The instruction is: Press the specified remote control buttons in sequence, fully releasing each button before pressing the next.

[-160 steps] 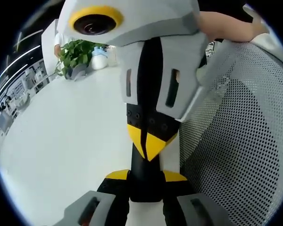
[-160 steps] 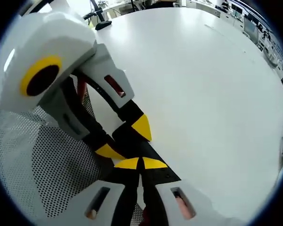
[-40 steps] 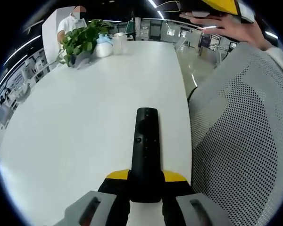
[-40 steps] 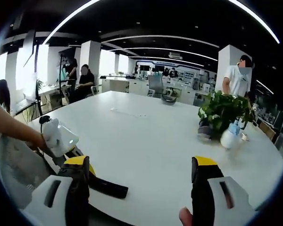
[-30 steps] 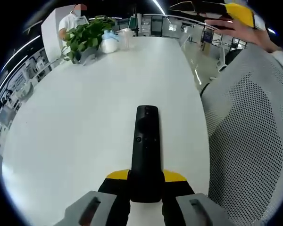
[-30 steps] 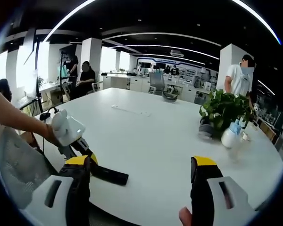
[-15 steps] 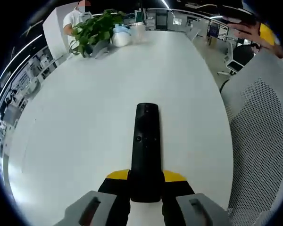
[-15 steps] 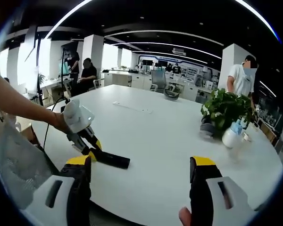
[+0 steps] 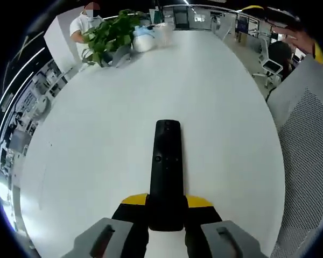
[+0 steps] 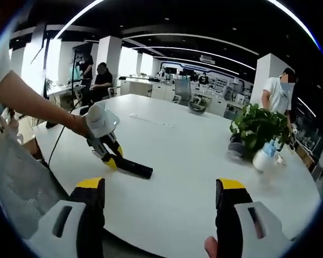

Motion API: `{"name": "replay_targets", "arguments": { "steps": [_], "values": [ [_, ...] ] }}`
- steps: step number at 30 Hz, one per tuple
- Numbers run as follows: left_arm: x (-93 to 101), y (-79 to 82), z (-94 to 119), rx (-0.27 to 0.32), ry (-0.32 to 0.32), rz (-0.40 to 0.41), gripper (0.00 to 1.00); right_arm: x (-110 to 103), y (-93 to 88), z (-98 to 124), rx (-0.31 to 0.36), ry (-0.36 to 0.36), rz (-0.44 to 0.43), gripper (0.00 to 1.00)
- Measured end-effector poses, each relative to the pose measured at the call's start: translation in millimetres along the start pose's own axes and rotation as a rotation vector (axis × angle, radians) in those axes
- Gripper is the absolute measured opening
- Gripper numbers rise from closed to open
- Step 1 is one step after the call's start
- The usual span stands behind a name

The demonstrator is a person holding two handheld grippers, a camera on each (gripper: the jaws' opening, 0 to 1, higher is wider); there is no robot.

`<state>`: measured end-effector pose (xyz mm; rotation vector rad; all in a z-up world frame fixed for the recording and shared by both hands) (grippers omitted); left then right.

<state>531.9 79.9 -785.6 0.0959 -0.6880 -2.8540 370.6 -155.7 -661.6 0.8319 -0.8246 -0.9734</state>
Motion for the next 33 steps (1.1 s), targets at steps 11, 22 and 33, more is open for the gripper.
{"name": "replay_targets", "arguments": {
  "steps": [11,22,33],
  "values": [
    [-41.0,10.1,4.4,-0.046,0.039,-0.049,0.23,0.0,-1.2,-1.0,-0.013,0.0,0.007,0.86],
    [-63.9,14.8,-2.3,-0.075,0.043,-0.101,0.23,2.1,-2.7,-1.5,-0.026,-0.011,-0.003,0.85],
    [-87.6,23.5,-8.6,-0.111,0.042,-0.145,0.23,2.5,-4.5,-3.0,-0.043,-0.012,0.0,0.84]
  ]
}}
Point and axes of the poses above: the point that each gripper's makers call its tool centre point, and the gripper's own axes: z roughly backward along the fingers, x roughly to its right, y roughly out of its top, the point moved 9 cm from there along z, roughly backward along the fingers, and after that the axes turned 8 degrees about -y, right-handed, at the moved point
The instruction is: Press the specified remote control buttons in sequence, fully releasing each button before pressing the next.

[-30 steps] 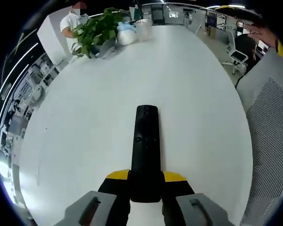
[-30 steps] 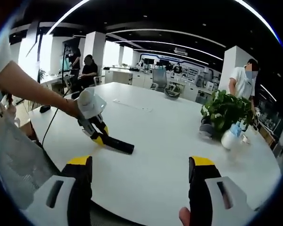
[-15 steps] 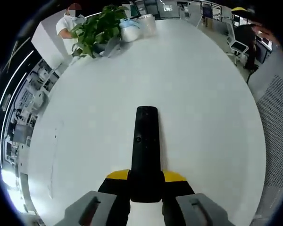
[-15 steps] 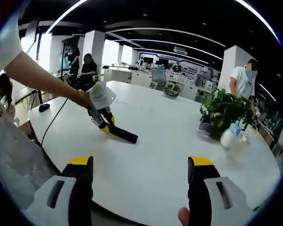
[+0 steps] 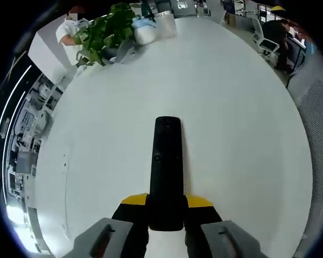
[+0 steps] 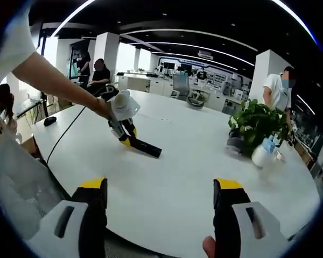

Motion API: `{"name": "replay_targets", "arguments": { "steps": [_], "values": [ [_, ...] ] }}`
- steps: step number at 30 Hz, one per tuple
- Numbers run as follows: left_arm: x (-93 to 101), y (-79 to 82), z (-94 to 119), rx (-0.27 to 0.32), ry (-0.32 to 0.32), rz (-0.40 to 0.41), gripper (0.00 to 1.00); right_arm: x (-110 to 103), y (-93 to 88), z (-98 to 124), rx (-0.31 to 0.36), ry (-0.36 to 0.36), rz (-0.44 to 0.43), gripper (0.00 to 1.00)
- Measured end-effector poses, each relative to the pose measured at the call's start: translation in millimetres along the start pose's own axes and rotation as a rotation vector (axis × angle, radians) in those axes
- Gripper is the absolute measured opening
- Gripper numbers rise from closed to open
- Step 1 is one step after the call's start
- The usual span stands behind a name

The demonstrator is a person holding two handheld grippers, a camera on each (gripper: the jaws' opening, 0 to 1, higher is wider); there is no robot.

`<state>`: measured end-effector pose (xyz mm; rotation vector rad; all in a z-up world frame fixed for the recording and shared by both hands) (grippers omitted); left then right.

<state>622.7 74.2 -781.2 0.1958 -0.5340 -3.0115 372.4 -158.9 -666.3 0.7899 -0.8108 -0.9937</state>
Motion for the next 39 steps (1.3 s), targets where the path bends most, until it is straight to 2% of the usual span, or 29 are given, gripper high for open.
{"name": "replay_targets", "arguments": {
  "steps": [13,17,23,27,31,34,39],
  "values": [
    [-33.4,4.1,-9.2,-0.01,-0.003,0.02,0.23,2.1,-0.6,-0.3,-0.005,-0.011,-0.003,0.79],
    [-41.6,6.0,-13.2,-0.027,0.001,-0.006,0.23,3.6,-1.1,-0.8,-0.012,-0.016,-0.013,0.8],
    [-47.9,5.2,-20.1,-0.052,-0.015,-0.024,0.23,4.4,-1.2,-1.0,-0.018,-0.026,-0.012,0.79],
    [-52.4,6.2,-19.1,-0.048,-0.027,-0.024,0.23,4.8,-1.4,-1.2,-0.024,-0.03,-0.01,0.79],
    [-56.5,5.9,-20.4,-0.055,-0.067,0.029,0.24,4.7,-1.2,-1.2,-0.023,-0.031,-0.01,0.79],
    [-57.2,6.7,-20.8,-0.059,-0.086,-0.002,0.24,4.3,-1.0,-1.1,-0.02,-0.028,-0.012,0.78],
    [-57.3,6.4,-20.2,-0.062,-0.098,0.028,0.24,3.8,-1.1,-1.0,-0.023,-0.028,-0.007,0.78]
  ]
}}
Point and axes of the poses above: the point that each gripper's makers call its tool centre point, and the gripper's own axes: z roughly backward along the fingers, x roughly to its right, y roughly out of its top, the point moved 9 cm from there along z, roughly backward along the fingers, and after that the axes turned 8 degrees about -y, right-handed, at the moved point
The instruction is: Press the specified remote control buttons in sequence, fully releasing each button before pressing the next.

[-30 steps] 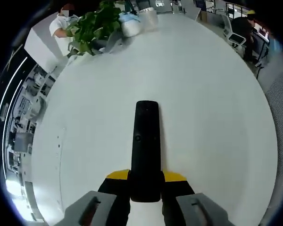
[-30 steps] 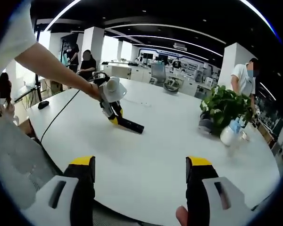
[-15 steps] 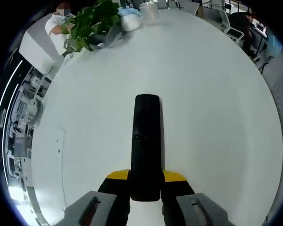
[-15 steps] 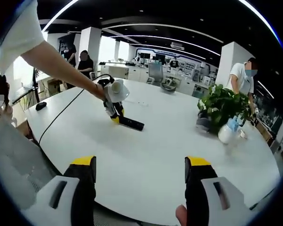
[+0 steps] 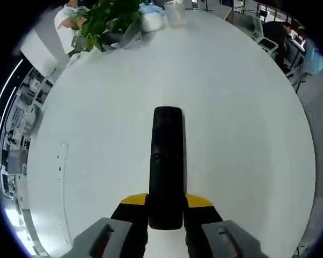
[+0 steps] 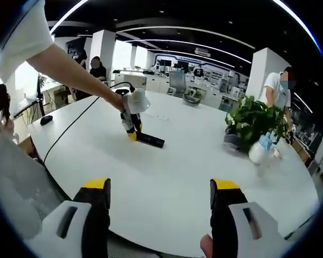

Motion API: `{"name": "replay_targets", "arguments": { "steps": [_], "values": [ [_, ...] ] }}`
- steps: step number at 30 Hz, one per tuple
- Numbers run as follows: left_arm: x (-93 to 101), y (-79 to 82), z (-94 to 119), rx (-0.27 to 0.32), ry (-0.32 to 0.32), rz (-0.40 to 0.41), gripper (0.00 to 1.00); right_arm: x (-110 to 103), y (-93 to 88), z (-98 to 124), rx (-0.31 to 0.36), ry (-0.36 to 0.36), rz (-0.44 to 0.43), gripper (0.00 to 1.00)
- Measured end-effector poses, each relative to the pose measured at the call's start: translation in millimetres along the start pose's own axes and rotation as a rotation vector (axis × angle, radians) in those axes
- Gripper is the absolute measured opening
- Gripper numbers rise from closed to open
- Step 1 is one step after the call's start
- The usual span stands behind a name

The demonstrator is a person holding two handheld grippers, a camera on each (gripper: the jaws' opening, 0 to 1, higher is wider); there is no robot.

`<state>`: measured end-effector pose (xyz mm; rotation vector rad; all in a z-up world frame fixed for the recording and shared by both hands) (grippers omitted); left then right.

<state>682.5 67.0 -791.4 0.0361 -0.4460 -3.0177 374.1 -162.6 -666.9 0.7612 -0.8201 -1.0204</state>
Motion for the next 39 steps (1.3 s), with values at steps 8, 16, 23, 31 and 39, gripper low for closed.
{"name": "replay_targets", "arguments": {
  "steps": [8,16,23,31,39],
  "values": [
    [0.4,-1.8,-0.1,0.022,0.002,-0.017,0.24,0.4,0.0,0.3,0.004,-0.001,-0.002,0.77],
    [8.5,1.8,-0.2,0.005,0.031,-0.051,0.24,0.1,0.6,1.2,0.014,-0.002,0.003,0.78],
    [6.6,2.3,2.5,-0.019,0.129,0.039,0.31,2.4,1.3,2.1,0.024,-0.01,-0.013,0.78],
    [15.8,-6.5,15.4,0.082,0.261,0.183,0.4,3.5,3.1,3.7,0.047,-0.026,-0.018,0.79],
    [50.9,-19.9,35.0,0.21,0.259,0.29,0.58,0.6,6.2,6.3,0.077,-0.018,-0.004,0.79]
  ]
}}
Point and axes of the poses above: the point that each gripper's makers call its tool centre point, and the gripper's own axes: z roughly backward along the fingers, x roughly to its right, y roughly out of its top, the point moved 9 cm from there along z, roughly backward along the fingers, and after that the axes turned 8 degrees about -y, right-handed, at the moved point
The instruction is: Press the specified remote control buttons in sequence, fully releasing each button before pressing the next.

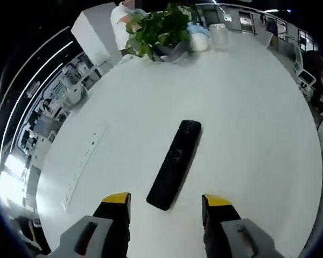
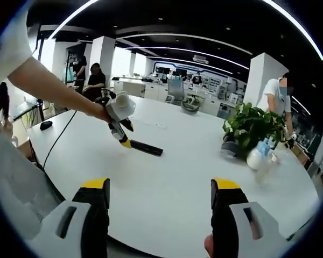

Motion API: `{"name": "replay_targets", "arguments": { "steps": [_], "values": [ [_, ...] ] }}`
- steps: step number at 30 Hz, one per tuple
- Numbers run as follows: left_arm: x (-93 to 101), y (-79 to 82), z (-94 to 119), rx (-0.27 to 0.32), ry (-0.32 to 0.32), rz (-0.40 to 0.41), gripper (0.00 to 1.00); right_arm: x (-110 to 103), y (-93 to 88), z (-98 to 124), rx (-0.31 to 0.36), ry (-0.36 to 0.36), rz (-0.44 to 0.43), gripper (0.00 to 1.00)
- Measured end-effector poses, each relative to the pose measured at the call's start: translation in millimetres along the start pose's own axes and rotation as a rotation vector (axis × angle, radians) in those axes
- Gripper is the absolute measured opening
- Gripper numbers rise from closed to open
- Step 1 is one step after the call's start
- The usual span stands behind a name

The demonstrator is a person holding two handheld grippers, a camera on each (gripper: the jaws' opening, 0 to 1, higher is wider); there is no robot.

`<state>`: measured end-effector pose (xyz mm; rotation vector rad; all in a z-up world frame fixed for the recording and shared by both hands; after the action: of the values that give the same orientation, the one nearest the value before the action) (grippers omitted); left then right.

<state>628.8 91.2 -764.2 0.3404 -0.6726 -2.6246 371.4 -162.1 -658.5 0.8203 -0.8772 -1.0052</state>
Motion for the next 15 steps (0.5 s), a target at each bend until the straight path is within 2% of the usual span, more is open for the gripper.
{"name": "replay_targets", "arguments": {
  "steps": [2,4,8,9,11,14,15],
  "values": [
    [8.5,-4.9,9.2,0.001,-0.002,0.008,0.61,1.3,1.2,1.1,0.015,-0.009,-0.003,0.79],
    [18.2,-8.7,18.8,0.043,-0.024,0.063,0.66,3.0,1.0,1.2,0.015,-0.012,-0.017,0.79],
    [25.8,-13.1,37.5,0.087,-0.006,0.1,0.72,5.6,0.5,2.5,0.022,-0.014,-0.043,0.8],
    [28.0,-13.4,43.4,0.116,0.001,0.125,0.74,5.9,0.7,3.2,0.026,-0.012,-0.05,0.8],
    [32.4,-13.3,54.3,0.156,0.017,0.172,0.74,5.8,0.7,3.2,0.029,-0.009,-0.057,0.8],
    [36.0,-13.8,66.1,0.181,0.042,0.187,0.75,5.8,0.8,3.5,0.029,-0.002,-0.067,0.81],
    [38.2,-13.0,72.2,0.211,0.052,0.2,0.76,6.1,1.4,4.0,0.035,-0.002,-0.072,0.81]
  ]
}}
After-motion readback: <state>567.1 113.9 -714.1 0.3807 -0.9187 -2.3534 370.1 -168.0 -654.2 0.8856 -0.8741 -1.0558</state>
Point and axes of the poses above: the point that each gripper's makers call its tool centre point, and the gripper's own axes: z roughly backward along the fingers, x roughly to its right, y roughly out of its top, the point moved 9 cm from there along z, roughly backward along the fingers, and after that the axes turned 8 degrees about -y, right-handed, at the moved point
